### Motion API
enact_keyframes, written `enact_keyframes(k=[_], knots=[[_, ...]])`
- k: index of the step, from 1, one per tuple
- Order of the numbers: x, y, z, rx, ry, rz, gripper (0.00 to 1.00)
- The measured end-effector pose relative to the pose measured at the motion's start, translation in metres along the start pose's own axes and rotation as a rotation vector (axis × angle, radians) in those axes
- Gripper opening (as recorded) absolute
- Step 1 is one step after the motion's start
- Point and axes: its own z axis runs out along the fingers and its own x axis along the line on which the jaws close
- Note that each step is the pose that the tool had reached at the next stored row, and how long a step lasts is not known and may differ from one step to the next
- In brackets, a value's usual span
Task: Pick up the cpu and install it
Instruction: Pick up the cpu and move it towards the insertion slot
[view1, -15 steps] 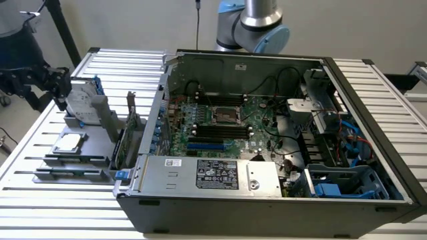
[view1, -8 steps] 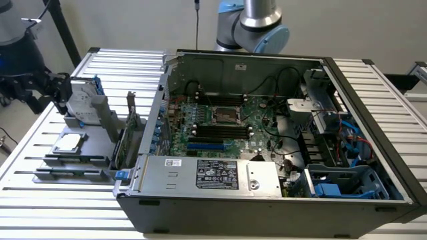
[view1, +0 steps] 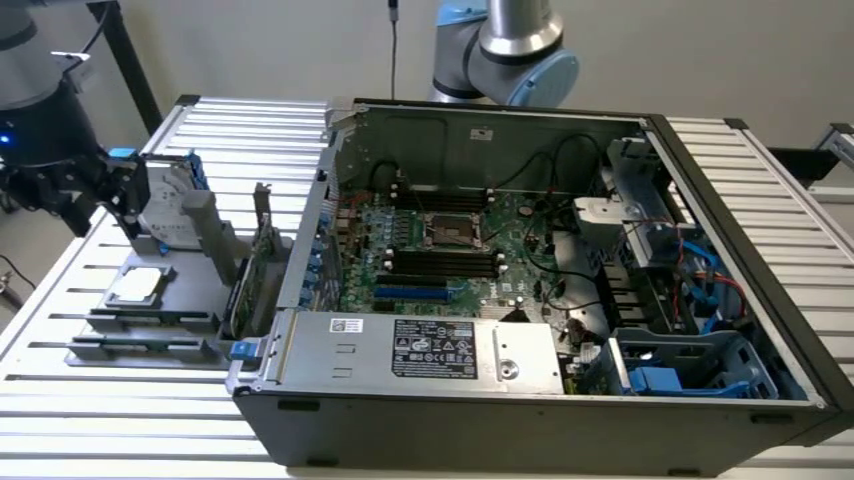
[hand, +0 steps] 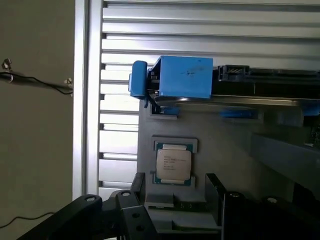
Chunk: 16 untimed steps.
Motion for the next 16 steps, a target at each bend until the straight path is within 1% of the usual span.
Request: enact_keyframes(k=[4,5,16], knots=[[0.0,-0.0001,0.0073,0.0,-0.0001,-0.002,0.61],[-0.001,-0.0002,0.0091,0.0,-0.0001,-0.002,0.67],[-0.005,-0.0009,0.029,0.0,0.0,-0.003,0.67]])
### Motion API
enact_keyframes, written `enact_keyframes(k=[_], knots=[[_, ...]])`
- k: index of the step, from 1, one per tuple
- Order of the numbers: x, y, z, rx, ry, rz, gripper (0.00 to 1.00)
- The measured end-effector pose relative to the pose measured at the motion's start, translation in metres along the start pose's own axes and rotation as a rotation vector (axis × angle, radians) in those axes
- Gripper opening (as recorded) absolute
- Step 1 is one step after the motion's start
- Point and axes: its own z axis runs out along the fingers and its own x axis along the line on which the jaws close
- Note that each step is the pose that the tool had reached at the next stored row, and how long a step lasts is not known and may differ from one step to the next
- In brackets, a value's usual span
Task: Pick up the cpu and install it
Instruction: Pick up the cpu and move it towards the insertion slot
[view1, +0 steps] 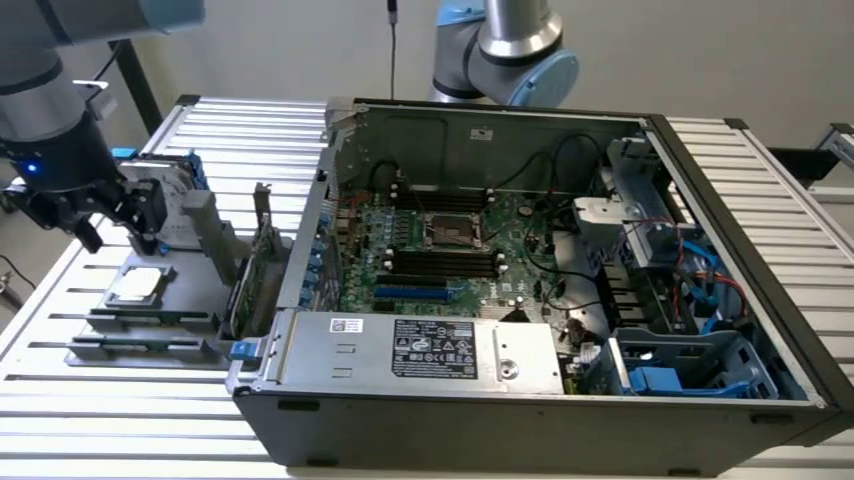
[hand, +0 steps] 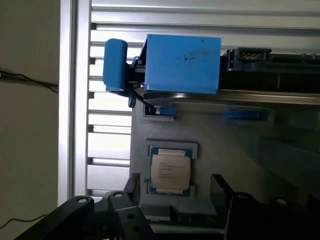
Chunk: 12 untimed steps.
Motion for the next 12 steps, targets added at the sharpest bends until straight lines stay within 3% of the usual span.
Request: enact_keyframes(k=[12], knots=[[-0.001,-0.0063,0.0216,0.0001,0.0004,0.0,0.67]])
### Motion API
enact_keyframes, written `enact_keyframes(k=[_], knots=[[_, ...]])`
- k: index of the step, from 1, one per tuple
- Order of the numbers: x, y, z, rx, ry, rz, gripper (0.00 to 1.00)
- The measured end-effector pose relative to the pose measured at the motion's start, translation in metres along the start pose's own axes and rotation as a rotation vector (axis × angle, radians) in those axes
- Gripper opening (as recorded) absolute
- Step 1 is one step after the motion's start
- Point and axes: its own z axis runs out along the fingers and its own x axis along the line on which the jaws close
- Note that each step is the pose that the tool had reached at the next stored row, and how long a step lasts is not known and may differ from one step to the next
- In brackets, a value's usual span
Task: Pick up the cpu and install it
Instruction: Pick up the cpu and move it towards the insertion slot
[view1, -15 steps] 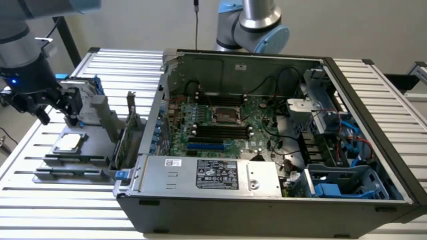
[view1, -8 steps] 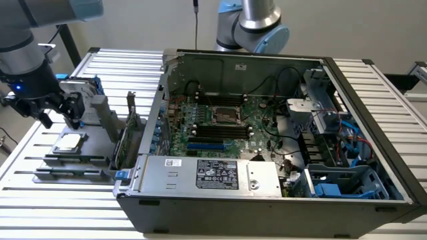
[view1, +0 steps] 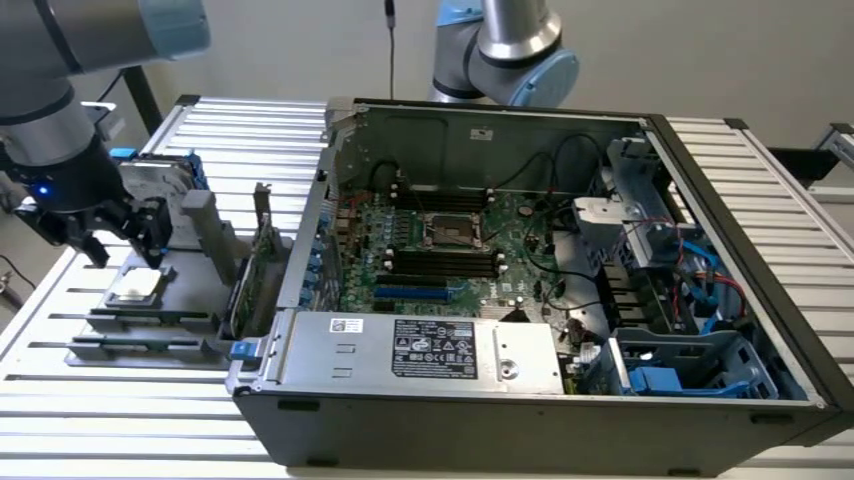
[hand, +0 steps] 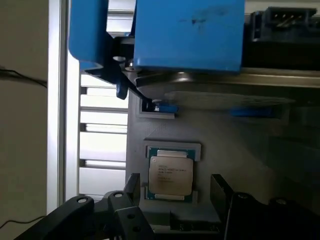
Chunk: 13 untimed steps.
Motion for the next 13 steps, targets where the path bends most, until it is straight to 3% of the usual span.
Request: enact_keyframes(k=[4,13], knots=[[-0.0001,-0.0031,0.0064,-0.0002,0.0008,0.0,0.67],[-0.0003,-0.0033,0.0104,-0.0001,0.0015,0.0,0.67]])
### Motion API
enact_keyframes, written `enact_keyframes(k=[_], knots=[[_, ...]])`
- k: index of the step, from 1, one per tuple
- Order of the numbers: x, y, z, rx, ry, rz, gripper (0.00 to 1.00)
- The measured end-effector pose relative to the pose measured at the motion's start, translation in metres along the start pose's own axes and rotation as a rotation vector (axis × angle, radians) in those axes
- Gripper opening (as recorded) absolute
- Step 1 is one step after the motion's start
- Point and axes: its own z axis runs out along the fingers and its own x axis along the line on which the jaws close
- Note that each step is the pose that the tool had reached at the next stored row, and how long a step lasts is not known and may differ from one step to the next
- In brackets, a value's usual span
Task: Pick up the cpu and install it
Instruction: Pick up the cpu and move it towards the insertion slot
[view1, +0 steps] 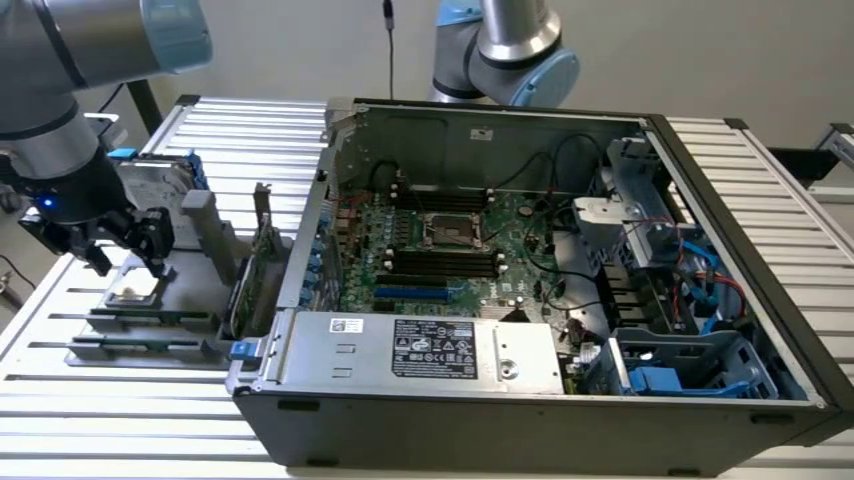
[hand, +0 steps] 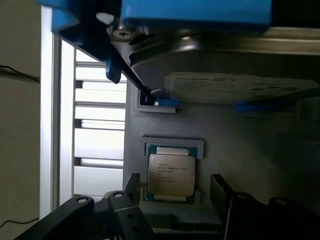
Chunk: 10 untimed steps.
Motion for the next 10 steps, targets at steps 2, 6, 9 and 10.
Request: enact_keyframes(k=[2,6,9,10], knots=[[-0.0001,-0.0001,0.0028,0.0,0.0002,0.001,0.67],[-0.0002,-0.0002,0.0071,-0.0002,0.0011,0.005,0.67],[-0.0002,-0.0002,0.0086,-0.0005,0.002,0.012,0.67],[-0.0001,-0.0002,0.0093,-0.0007,0.0021,0.016,0.67]])
